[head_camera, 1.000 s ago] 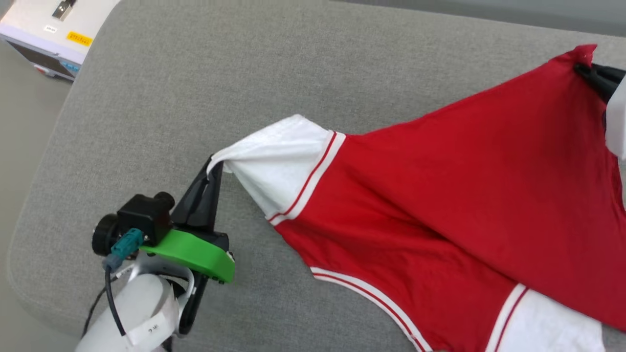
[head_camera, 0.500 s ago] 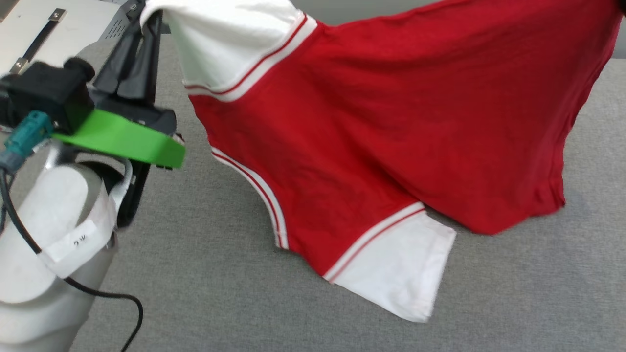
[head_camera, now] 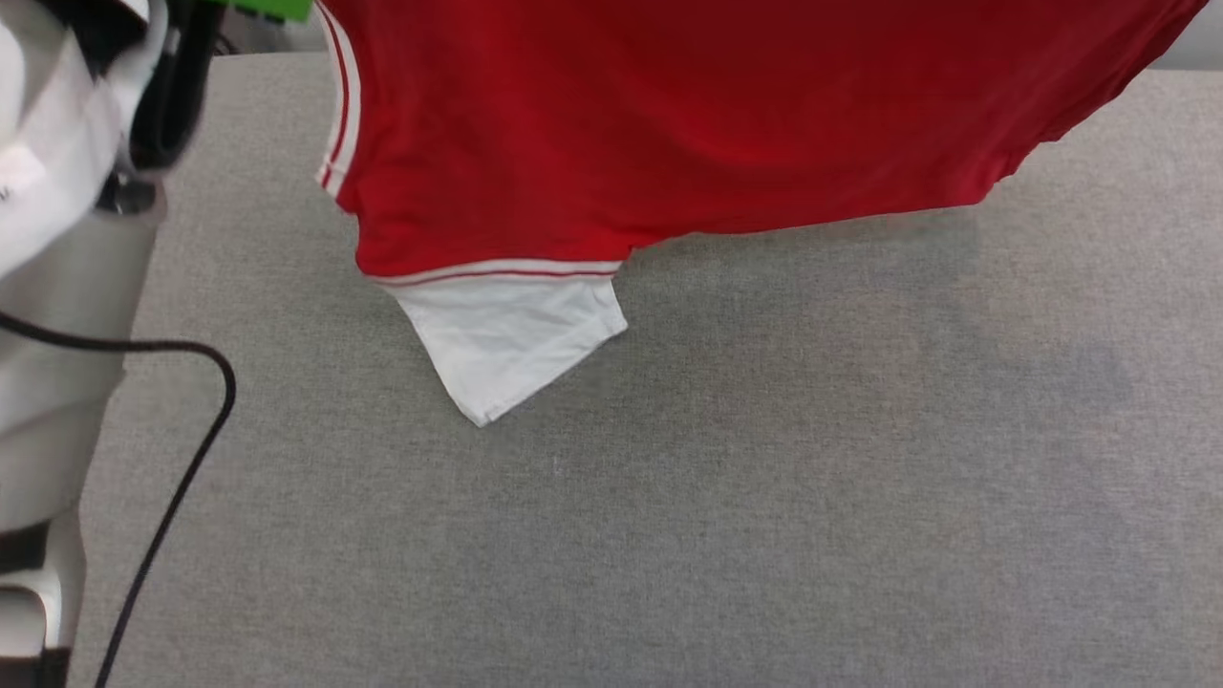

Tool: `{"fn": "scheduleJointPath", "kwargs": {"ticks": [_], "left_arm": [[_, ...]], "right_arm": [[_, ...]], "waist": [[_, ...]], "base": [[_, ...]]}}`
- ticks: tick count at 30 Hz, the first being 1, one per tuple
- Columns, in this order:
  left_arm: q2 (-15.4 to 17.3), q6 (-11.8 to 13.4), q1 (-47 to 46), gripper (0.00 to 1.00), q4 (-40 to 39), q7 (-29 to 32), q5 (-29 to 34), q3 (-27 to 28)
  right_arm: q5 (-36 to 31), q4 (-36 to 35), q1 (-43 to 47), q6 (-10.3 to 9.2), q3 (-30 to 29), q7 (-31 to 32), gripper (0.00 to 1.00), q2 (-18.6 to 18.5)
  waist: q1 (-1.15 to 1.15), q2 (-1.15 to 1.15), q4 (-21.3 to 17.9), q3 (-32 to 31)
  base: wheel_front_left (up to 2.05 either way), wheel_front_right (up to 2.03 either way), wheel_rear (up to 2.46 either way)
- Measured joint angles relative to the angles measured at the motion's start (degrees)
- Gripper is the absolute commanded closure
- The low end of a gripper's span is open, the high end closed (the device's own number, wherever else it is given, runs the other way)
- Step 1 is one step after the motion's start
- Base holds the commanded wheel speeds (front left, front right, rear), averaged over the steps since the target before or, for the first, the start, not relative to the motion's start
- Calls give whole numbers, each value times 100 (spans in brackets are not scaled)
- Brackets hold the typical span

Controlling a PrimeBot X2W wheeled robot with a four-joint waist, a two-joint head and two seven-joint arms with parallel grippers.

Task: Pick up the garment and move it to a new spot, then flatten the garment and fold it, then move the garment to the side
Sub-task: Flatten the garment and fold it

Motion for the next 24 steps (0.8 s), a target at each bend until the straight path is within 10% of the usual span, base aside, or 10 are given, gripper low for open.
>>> {"fn": "scheduleJointPath", "kwargs": {"ticks": [24], "left_arm": [[-599, -560, -4617, 100, 3387, -454, 20, -170]], "right_arm": [[-960, 2962, -4406, 0, 615, -765, 100, 859]], "waist": [[1, 0, -342, 1770]], "base": [[0, 0, 0]]}}
